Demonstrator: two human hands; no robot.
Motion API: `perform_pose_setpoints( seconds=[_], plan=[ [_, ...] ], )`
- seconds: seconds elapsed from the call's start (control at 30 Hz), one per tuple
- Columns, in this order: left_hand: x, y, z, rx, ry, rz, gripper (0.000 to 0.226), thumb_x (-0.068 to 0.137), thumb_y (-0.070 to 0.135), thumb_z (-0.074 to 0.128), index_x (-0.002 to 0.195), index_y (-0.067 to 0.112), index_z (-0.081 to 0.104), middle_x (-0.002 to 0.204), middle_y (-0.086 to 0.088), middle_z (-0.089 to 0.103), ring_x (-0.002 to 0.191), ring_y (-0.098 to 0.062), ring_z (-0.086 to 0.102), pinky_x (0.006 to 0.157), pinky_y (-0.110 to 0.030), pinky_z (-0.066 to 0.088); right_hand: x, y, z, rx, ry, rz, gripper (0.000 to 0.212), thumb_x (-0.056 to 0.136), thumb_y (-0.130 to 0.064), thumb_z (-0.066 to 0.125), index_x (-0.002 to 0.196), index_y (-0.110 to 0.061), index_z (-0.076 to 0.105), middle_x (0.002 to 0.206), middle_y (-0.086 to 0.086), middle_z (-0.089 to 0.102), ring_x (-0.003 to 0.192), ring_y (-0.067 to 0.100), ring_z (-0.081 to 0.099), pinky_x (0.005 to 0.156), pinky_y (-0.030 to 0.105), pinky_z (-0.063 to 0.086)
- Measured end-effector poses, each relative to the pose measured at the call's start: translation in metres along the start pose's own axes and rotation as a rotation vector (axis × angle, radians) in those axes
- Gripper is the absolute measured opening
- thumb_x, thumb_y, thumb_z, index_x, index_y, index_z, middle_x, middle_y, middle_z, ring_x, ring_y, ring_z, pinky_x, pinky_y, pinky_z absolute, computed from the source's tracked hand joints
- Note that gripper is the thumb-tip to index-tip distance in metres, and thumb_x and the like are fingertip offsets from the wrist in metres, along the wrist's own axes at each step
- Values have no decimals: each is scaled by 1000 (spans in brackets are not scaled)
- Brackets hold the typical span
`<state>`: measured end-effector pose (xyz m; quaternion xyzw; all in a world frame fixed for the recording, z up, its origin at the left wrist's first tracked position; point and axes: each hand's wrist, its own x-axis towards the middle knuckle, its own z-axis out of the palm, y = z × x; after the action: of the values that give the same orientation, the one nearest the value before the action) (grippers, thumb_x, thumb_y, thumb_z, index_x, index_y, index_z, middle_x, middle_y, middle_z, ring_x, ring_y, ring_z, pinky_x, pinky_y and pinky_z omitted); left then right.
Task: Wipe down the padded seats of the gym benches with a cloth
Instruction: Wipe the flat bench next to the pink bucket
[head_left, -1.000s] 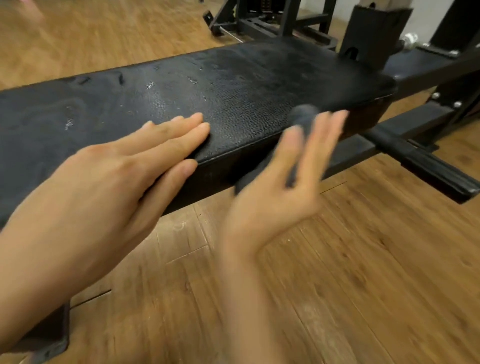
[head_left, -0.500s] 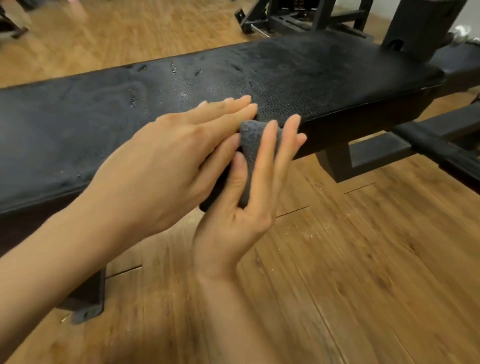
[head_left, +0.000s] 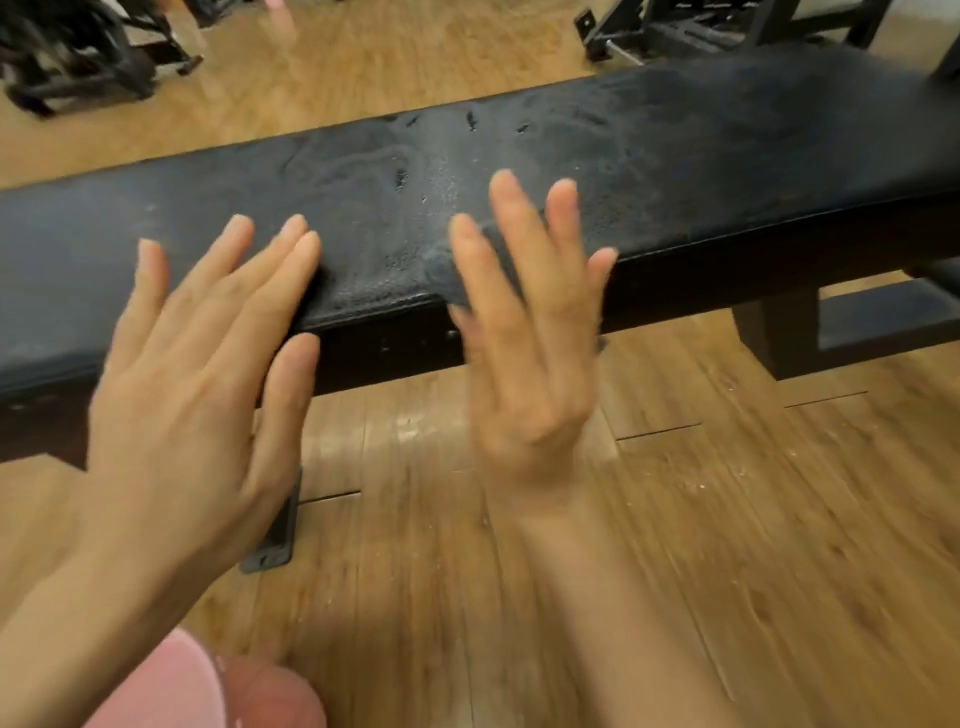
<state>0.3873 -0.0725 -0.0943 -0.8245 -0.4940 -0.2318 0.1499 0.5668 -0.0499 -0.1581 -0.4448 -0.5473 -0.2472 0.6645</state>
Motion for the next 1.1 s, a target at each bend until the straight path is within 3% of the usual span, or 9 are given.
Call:
perform_pose_setpoints(
  seconds=[0.1, 0.23, 0.33, 0.43, 0.6, 0.77, 0.9, 1.0, 1.1],
  plan=[
    [4, 3, 4, -8, 56, -7, 50, 105, 24, 27, 153, 9, 36, 158, -1, 36, 151, -18, 24, 125, -34, -3, 9, 37, -20, -38, 51, 87, 36, 90, 11, 54, 126, 10, 55, 134, 35, 51, 139, 32, 33, 120, 48, 8],
    [2, 2, 11, -15, 144, 8, 45, 106, 19, 31, 148, 6, 44, 152, -1, 42, 146, -20, 33, 124, -33, 0, 11, 0, -1, 14, 167, 335, 34, 89, 12, 50, 123, 15, 55, 136, 38, 45, 139, 44, 29, 118, 59, 13],
    [3, 3, 13, -10, 154, 21, 45, 107, 19, 30, 147, 7, 45, 152, 0, 43, 146, -20, 34, 125, -33, 2, -8, -44, 20, 72, 6, 179, 36, 89, 4, 59, 126, 1, 59, 138, 19, 50, 140, 25, 30, 120, 46, 13],
    [2, 1, 12, -7, 173, 40, 45, 107, 19, 30, 147, 6, 45, 152, 0, 41, 146, -20, 33, 125, -32, 3, -7, -2, 5, -40, -81, -84, 37, 93, 2, 60, 129, -3, 54, 136, 18, 55, 137, 25, 41, 120, 39, 14],
    [4, 1, 17, 17, 219, 34, 45, 107, 22, 28, 145, 8, 49, 149, 1, 46, 144, -20, 38, 125, -33, 7, 0, 25, -17, 41, 72, 233, 41, 92, 0, 37, 130, 15, 42, 137, 47, 36, 136, 57, 27, 110, 71, 19],
    [4, 3, 18, 21, 226, 50, 45, 106, 20, 30, 144, 10, 50, 148, 2, 48, 144, -18, 40, 124, -33, 11, -31, -42, 33, -21, -65, 74, 65, 76, 16, 70, 133, -1, 44, 143, 20, 38, 146, 23, 14, 122, 43, 8],
    [3, 2, 22, 20, 261, 48, 44, 104, 17, 32, 143, 10, 52, 147, 2, 50, 142, -18, 42, 124, -36, 16, -21, 16, 10, -58, -114, -250, 38, 99, 1, 48, 135, -6, 43, 149, 3, 37, 146, 17, 21, 120, 36, 10],
    [2, 0, 25, 10, 287, 51, 45, 102, 16, 31, 141, 10, 54, 146, 1, 53, 141, -18, 44, 123, -37, 18, -17, 25, -4, 52, -35, -50, 39, 98, -7, 38, 135, 6, 37, 153, 17, 30, 147, 19, 14, 119, 46, 9],
    [4, 0, 28, 12, 306, 57, 47, 101, 14, 30, 140, 9, 55, 145, 0, 54, 142, -19, 44, 124, -38, 16, -35, -31, 26, 70, -85, 70, 49, 91, 6, 54, 136, 4, 33, 152, 16, 32, 147, 19, 5, 121, 47, 7]
  ],
)
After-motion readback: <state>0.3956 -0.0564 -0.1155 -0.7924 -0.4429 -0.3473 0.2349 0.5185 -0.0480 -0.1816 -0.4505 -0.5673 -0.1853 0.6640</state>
